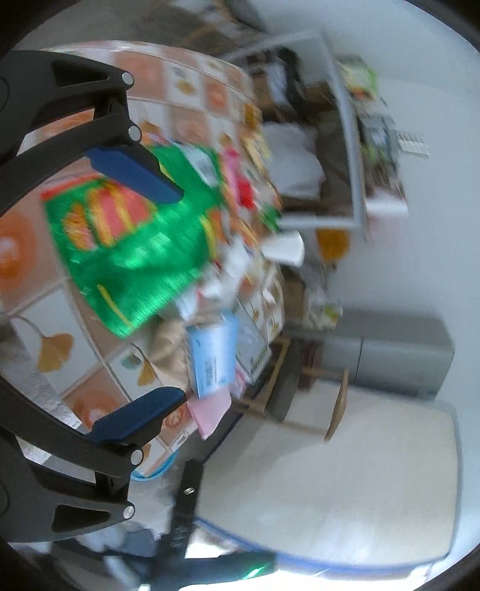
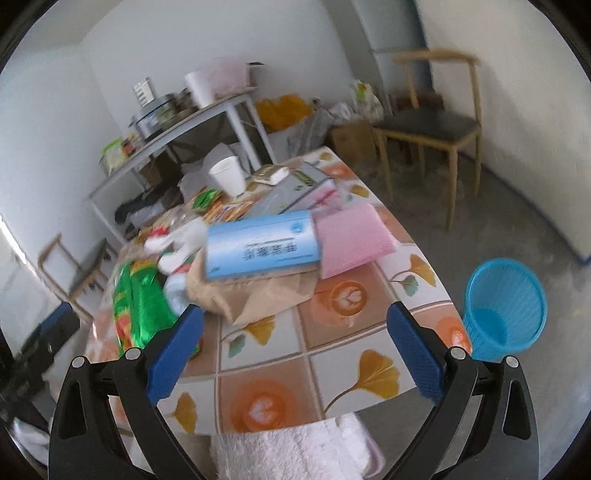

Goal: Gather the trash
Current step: 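Grasp the blue medicine box with the left tool while the right tool grasps the pink sponge, then carry both items over the blue wastebasket and open both tools to drop them, then grasp the white tissue with the left tool while the right tool grasps the tan paper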

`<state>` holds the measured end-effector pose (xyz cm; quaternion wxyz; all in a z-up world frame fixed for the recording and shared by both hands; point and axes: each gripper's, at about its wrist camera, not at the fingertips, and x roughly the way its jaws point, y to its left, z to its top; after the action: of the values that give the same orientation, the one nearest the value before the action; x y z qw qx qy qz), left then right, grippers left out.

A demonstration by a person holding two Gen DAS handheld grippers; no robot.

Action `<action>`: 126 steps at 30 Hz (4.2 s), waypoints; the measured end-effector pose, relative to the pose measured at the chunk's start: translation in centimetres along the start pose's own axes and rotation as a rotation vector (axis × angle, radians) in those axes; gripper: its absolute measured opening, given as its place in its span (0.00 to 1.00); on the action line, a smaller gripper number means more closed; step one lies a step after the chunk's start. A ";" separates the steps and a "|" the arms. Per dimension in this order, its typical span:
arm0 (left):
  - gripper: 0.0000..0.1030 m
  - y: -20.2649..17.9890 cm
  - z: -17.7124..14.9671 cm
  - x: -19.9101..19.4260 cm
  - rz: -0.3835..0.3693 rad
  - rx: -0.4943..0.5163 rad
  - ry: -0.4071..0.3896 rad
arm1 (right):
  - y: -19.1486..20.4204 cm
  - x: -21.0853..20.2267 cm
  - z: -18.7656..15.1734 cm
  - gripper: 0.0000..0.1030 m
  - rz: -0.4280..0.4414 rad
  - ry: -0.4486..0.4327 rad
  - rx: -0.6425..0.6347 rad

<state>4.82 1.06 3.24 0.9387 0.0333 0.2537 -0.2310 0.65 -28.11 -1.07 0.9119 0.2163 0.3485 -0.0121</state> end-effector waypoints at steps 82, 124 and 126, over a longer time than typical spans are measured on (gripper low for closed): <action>0.72 -40.7 5.2 36.4 -0.523 0.435 0.826 | -39.1 3.7 -2.0 0.30 0.015 0.026 0.982; 0.84 -13.1 4.5 11.0 -0.129 0.201 0.257 | -22.4 0.6 -0.2 0.67 0.122 0.092 0.487; 0.84 -11.2 3.7 9.5 -0.082 0.178 0.231 | -19.4 1.3 0.5 0.67 0.161 0.122 0.426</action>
<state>8.82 -13.54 2.41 0.8863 0.1326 0.3397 -0.2856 -1.38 -45.67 -9.09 0.8210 0.4313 0.3742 0.0005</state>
